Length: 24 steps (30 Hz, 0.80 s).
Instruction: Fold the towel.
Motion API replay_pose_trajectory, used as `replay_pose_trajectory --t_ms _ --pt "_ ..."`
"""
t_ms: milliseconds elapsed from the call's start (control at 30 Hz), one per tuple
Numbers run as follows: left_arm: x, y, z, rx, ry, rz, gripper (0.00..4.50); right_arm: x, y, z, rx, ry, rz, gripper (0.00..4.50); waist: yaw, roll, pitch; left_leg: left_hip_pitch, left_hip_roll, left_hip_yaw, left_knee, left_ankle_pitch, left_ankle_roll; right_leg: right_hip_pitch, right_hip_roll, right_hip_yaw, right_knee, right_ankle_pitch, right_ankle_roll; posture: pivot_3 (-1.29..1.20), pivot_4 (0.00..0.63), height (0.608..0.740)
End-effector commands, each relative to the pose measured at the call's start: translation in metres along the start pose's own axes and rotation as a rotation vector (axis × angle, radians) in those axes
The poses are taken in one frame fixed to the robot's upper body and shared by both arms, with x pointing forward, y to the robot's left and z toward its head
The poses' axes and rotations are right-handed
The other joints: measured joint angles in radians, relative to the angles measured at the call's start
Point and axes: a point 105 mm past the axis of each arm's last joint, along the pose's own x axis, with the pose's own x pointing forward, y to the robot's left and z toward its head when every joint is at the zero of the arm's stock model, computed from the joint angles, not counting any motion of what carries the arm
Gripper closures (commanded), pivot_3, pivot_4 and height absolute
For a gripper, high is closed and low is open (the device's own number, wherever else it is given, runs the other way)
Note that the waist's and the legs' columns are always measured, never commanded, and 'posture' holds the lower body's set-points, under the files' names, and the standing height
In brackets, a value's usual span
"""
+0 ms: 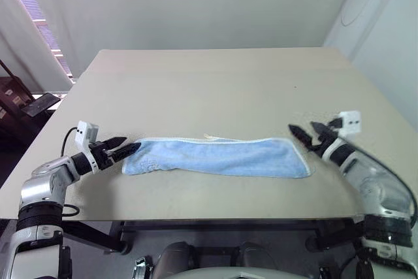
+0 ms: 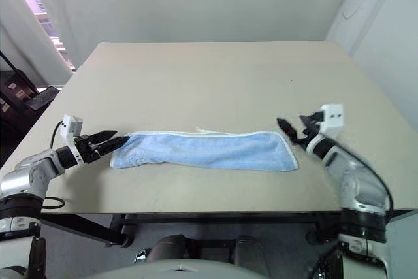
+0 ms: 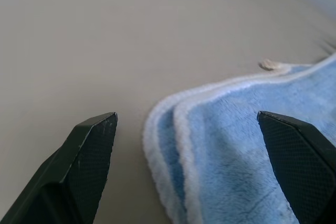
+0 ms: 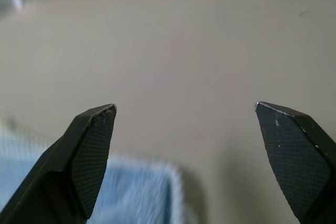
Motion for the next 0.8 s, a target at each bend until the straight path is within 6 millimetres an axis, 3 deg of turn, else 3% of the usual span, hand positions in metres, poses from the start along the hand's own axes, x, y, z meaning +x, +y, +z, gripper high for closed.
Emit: replay_pose_trajectory --t_ms 33,267,467,567,800 --pt "-0.006 -0.015 0.036 0.04 -0.118 -0.066 0.0 -0.014 0.003 0.012 0.181 0.025 0.047 0.02 0.002 0.0 0.0 0.0 0.0 0.0 0.0 0.0 0.0 -0.001 0.0 0.0 0.0 0.0 0.0 0.0 0.0 0.724" --pt "0.003 -0.069 0.026 0.094 -0.05 -0.273 0.0 -0.056 0.009 0.005 0.594 0.188 0.246 0.02 -0.002 0.001 0.0 -0.003 0.0 0.0 0.0 0.0 0.001 -0.002 -0.001 0.0 0.0 0.0 0.0 0.0 0.0 0.724" --pt "0.012 -0.086 0.009 0.097 0.005 -0.337 0.0 -0.094 0.005 -0.012 0.653 0.276 0.232 0.02 0.003 0.001 0.0 -0.003 0.0 0.0 0.0 -0.001 0.001 -0.002 0.0 -0.001 0.0 0.0 0.0 0.0 0.0 0.724" --pt "0.016 -0.097 0.002 0.098 0.042 -0.393 0.0 -0.11 0.002 -0.037 0.711 0.354 0.186 0.02 0.002 0.001 0.0 -0.003 -0.001 0.0 0.0 -0.001 0.002 -0.002 0.0 -0.001 -0.001 0.0 0.001 0.0 0.0 0.724" --pt "0.024 -0.103 -0.001 0.104 0.056 -0.418 0.0 -0.099 0.004 -0.06 0.78 0.356 0.16 0.02 -0.006 0.001 0.0 -0.001 0.0 0.0 0.0 -0.001 0.002 0.0 0.001 -0.001 -0.002 -0.002 0.005 0.0 0.0 0.724"
